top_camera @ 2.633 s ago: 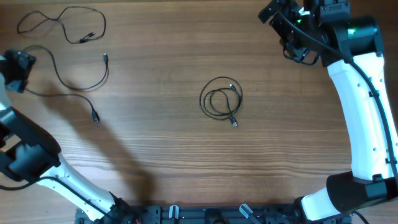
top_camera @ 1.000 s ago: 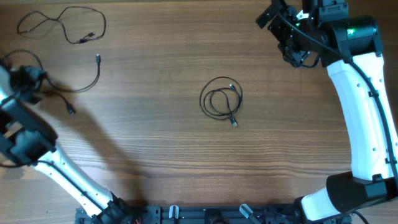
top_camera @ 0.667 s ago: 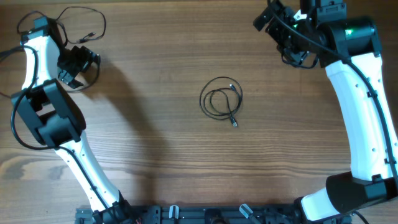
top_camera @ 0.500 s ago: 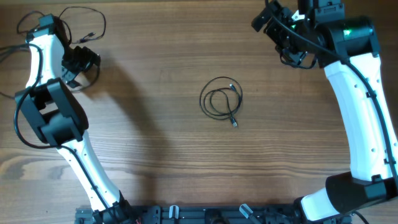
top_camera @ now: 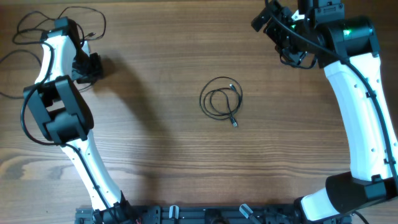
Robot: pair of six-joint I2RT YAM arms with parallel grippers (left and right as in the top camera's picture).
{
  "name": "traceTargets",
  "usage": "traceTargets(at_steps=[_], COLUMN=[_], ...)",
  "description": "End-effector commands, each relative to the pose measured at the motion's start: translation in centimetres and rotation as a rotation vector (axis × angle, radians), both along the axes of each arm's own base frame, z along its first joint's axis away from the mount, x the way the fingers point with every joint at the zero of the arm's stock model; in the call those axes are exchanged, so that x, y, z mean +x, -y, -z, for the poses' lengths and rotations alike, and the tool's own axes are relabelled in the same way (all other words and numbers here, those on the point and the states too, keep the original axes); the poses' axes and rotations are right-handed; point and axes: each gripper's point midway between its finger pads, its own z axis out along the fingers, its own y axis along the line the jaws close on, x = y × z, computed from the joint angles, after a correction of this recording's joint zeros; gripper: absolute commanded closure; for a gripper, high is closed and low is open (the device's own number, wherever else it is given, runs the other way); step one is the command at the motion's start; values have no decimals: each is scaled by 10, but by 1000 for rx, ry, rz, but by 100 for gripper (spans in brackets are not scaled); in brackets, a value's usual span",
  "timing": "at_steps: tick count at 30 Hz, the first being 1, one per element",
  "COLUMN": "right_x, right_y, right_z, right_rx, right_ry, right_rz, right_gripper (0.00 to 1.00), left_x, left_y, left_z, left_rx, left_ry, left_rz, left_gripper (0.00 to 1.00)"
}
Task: Untangle cables
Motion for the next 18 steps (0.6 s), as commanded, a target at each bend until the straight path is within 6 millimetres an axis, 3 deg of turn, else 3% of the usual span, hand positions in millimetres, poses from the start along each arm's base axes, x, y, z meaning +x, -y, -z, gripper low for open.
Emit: traceTargets(at_steps=[1, 4, 9, 12, 14, 15, 16, 17, 18], right_x=[3, 3, 4, 5, 4, 4, 4, 4, 4], right_y=[1, 1, 1, 0, 1, 1, 1, 1, 0], right_z=[6, 6, 5, 5, 5, 5, 6, 5, 5], right_rx=[-27, -27, -24, -24, -24, -25, -25, -26, -26], right_ry=[-5, -5, 0, 0, 0, -2, -3, -2, -2], right_rz=[-8, -9, -6, -6, -6, -6, -7, -8, -8], right_gripper=[0, 0, 0, 0, 0, 0, 0, 0, 0], left_x=[10, 30, 52, 65, 73, 73, 72, 70, 69], left_y=[-11, -13, 18, 31, 24, 19, 16, 15, 14], left_z=[14, 11, 4, -13, -27, -29, -30, -33, -36], left_rx=[66, 74, -109, -191, -158, -136, -128, -129, -128], left_ry=[30, 114, 226, 290, 319, 316, 312, 308, 310], left_rz=[24, 25, 53, 73, 46, 11, -9, -17, -19], left_gripper=[89, 96, 96, 95, 72, 44, 39, 16, 12])
